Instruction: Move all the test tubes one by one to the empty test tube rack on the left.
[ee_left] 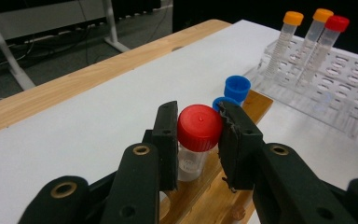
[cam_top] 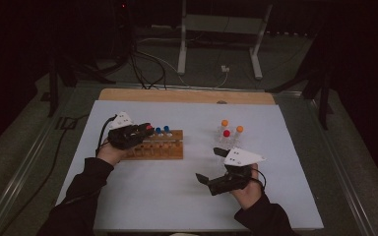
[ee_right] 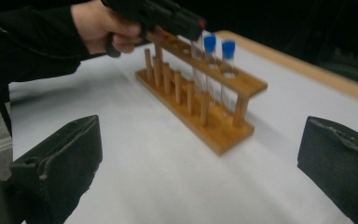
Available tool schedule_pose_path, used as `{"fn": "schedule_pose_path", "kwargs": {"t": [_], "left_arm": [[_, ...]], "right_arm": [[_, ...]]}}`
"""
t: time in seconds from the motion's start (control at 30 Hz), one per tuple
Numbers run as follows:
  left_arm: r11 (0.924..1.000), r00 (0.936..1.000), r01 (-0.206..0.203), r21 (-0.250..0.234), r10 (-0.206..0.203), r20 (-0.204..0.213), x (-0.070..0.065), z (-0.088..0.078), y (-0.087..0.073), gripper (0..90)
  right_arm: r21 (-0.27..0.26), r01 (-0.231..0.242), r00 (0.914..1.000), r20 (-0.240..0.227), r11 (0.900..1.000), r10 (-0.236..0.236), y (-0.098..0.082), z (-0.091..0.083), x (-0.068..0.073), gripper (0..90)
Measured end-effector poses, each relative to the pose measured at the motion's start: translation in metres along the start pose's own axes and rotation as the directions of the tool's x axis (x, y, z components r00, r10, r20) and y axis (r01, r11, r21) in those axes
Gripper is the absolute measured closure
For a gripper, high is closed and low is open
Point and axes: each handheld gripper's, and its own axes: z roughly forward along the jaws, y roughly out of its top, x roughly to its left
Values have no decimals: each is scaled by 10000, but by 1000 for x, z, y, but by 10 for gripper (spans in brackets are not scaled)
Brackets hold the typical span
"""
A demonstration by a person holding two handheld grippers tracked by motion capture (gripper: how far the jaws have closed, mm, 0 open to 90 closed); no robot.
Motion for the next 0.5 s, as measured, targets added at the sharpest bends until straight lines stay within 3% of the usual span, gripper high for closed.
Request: {"fn": "schedule_pose_path", "kwargs": {"t": [0.13,0.23,0.43,0.5], "left_arm": [[9998,9996,-150,-111,153,238,-3,-5,0,582],[9993,9991,-25,-375,41,426,-6,-12,1,474],[9979,9983,-160,-635,195,548,-17,-27,3,290],[9980,9977,-124,-619,165,663,-22,-31,3,191]], "right_arm": [[-615,494,9986,-143,9969,-504,1,-3,0,0],[-623,557,9984,-33,9965,-560,3,-7,-2,0],[-493,58,9982,593,9988,-29,8,-18,-16,0],[-413,-106,9959,893,9991,142,8,-22,-22,0]]}}
